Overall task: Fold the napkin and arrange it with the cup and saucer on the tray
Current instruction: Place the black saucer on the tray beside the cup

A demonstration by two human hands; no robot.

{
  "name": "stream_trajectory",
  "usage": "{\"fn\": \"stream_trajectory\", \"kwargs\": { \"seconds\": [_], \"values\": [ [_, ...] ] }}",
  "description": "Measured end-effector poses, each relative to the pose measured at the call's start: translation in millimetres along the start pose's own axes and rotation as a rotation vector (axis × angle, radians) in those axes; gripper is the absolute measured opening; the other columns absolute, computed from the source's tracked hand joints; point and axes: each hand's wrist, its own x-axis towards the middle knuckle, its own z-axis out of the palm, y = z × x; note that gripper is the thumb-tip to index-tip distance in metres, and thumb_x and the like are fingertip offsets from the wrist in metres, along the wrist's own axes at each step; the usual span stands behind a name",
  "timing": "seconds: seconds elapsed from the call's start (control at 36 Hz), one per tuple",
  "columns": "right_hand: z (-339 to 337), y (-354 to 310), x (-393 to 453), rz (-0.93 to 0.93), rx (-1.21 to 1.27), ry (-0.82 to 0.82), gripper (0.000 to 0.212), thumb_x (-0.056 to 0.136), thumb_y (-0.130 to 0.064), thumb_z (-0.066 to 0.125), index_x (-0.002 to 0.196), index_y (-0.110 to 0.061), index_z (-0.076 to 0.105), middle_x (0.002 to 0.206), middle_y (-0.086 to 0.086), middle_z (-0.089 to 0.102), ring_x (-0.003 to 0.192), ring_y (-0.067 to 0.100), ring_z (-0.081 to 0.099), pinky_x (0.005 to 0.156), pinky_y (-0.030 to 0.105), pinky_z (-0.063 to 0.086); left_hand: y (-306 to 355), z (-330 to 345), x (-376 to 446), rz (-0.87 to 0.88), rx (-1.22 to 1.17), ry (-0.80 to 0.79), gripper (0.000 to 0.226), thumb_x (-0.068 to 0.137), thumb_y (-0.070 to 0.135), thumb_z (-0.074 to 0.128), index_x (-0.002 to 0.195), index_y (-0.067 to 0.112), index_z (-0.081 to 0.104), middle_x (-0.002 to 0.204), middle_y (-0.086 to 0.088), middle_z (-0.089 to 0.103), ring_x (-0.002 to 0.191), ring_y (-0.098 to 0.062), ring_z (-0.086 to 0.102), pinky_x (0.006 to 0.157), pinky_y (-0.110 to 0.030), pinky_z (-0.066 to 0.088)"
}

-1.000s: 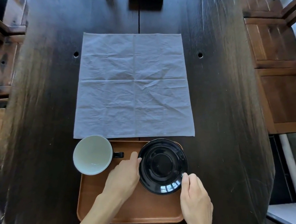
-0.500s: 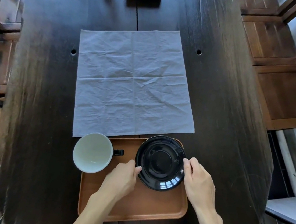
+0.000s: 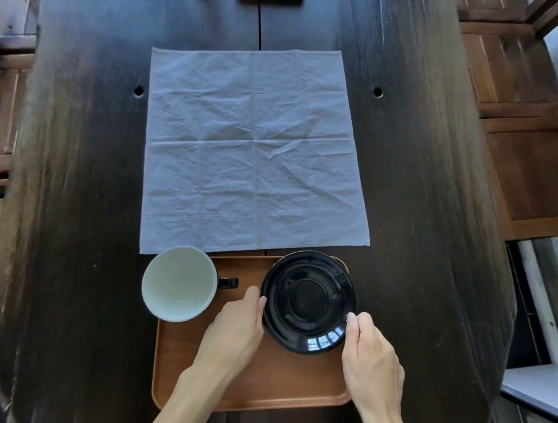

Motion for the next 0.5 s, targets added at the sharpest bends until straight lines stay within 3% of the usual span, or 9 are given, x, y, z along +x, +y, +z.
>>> {"fn": "stream_trajectory", "kwargs": {
  "seconds": [0.28,0.5],
  "values": [
    [-10,0,23,-0.045,0.02,-0.02,0.038,0.101,-0.049,0.024,0.077,-0.022,0.037,0.061,-0.007,0.054,0.057,0.015,0.057,0.054,0.042,0.053,0,9,-12,-0.038,-0.04,-0.036,0.035,0.106,0.041,0.027,0.073,0.028,0.028,0.061,0.002,0.045,0.051,-0.014,0.038,0.051,-0.033,0.031],
    [-11,0,33,-0.025,0.054,-0.022,0.04,0.103,-0.051,0.027,0.078,-0.022,0.039,0.063,-0.006,0.056,0.059,0.016,0.058,0.057,0.046,0.056,-1,14,-18,-0.074,-0.13,-0.055,0.037,0.105,0.042,0.033,0.071,0.026,0.033,0.062,0.003,0.046,0.053,-0.013,0.038,0.054,-0.033,0.032]
  ]
}}
